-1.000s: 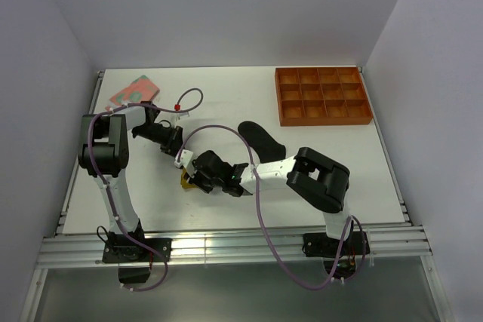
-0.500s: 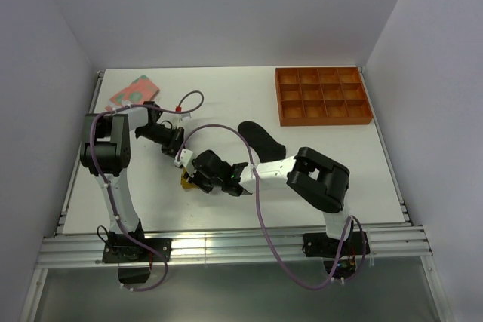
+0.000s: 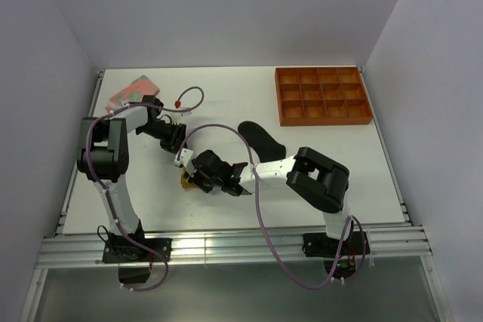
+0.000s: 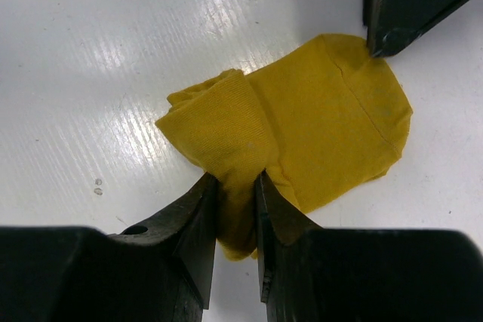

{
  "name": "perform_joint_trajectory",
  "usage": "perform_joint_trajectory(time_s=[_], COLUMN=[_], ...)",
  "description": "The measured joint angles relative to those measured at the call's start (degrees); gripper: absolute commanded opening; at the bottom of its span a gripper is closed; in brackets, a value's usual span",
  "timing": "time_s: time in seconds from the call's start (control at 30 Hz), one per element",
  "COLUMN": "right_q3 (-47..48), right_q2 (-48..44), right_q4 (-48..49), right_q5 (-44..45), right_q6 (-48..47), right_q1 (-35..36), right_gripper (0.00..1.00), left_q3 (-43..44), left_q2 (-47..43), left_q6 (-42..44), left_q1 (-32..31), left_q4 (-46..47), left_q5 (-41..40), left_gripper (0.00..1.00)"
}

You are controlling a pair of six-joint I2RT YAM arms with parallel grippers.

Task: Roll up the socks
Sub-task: Roll the sock at the center of the board.

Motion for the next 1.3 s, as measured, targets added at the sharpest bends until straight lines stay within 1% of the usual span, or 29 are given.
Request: perform_joint_trajectory(time_s=[0.1, 0.3, 0.57, 0.67, 0.77, 0.8, 0.87, 0.9, 0.93, 0.97, 1.3], right_q3=[0.2, 0.3, 0.8, 0.9, 0.9, 0.9, 0.9, 1.0, 1.0, 1.0, 1.0], right_q2=[0.1, 0.3, 0.7, 0.8, 0.8, 0.8, 0.8, 0.9, 0.9, 0.9, 0.9], right_q4=[-0.2, -0.2, -0.2, -0.1, -0.1, -0.1, -0.1, -0.2, -0.1, -0.1, -0.2], right_q5=[0.0, 0.0, 0.0, 0.0, 0.0, 0.0, 0.0, 0.0, 0.0, 0.0, 0.0], right_q6=[0.0, 0.3, 0.4, 0.5, 0.5, 0.5, 0.5, 0.5, 0.5, 0.5, 0.7], right_q1=[0.0, 0.0, 0.0, 0.0, 0.0, 0.0, 0.0, 0.0, 0.0, 0.0, 0.0], right_gripper=[0.18, 0.18, 0.16, 0.16, 0.16, 0.16, 0.16, 0.16, 0.16, 0.16, 0.15], left_q3=[0.0, -0.3, -1.3, -1.8, -2.0, -2.1, -2.2, -2.2, -2.2, -2.2, -1.1], left_q2=[-1.6, -1.8, -1.8, -1.7, -1.2, -0.9, -0.4, -0.1, 0.3, 0.5, 0.7], left_q6=[0.6, 3.0, 5.7, 5.8, 5.6, 5.5, 5.2, 5.2, 4.9, 4.7, 1.8], left_q1=[0.5, 0.9, -0.2, -1.5, -2.6, -2.8, -2.9, -2.9, -2.9, -2.9, -2.9], left_q4=[0.7, 0.3, -2.0, -2.7, -2.9, -3.0, -2.9, -3.0, -3.1, -3.4, -2.5], left_q5=[-1.5, -3.3, -2.4, -2.1, -1.6, -1.4, -1.3, -1.3, -0.7, -0.4, -0.5], left_gripper=[0.43, 0.44, 0.44, 0.40, 0.30, 0.22, 0.14, 0.05, 0.02, 0.00, 0.00])
